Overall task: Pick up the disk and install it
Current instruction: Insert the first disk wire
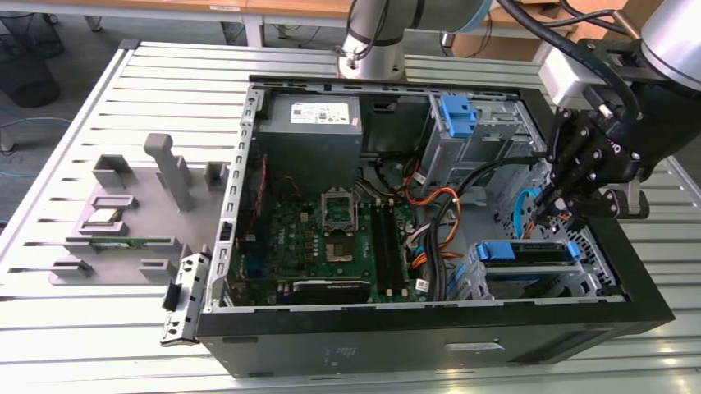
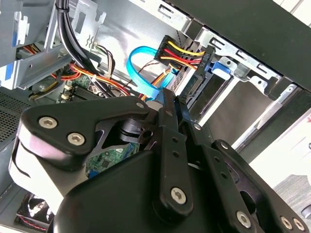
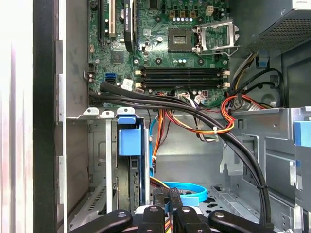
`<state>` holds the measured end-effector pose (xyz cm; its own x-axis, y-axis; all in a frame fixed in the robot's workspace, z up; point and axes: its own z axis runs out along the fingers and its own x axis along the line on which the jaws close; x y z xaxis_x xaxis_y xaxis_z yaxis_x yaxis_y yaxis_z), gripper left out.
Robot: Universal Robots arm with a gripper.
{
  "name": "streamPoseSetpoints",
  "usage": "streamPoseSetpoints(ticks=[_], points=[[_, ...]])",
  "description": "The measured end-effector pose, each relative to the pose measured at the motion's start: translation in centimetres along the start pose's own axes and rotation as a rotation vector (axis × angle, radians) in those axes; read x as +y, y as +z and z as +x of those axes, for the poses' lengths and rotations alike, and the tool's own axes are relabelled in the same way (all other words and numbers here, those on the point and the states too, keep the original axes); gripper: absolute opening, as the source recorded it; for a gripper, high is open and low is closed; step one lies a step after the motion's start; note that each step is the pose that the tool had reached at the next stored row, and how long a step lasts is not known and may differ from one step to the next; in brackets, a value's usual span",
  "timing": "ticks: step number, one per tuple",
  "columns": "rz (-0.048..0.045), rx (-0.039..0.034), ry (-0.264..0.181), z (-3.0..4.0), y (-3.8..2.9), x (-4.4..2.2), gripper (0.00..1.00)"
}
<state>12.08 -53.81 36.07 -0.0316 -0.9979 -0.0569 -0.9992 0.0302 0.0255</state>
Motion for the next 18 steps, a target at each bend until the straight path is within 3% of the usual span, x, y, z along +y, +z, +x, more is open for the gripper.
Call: streamPoseSetpoints(ticks=[5,18], points=[[0.0067,-0.0003,0.000,0.02,0.01,0.05,0.16],[0.0114,-0.0004,-0.001,0.02,0.03,0.06,0.16]])
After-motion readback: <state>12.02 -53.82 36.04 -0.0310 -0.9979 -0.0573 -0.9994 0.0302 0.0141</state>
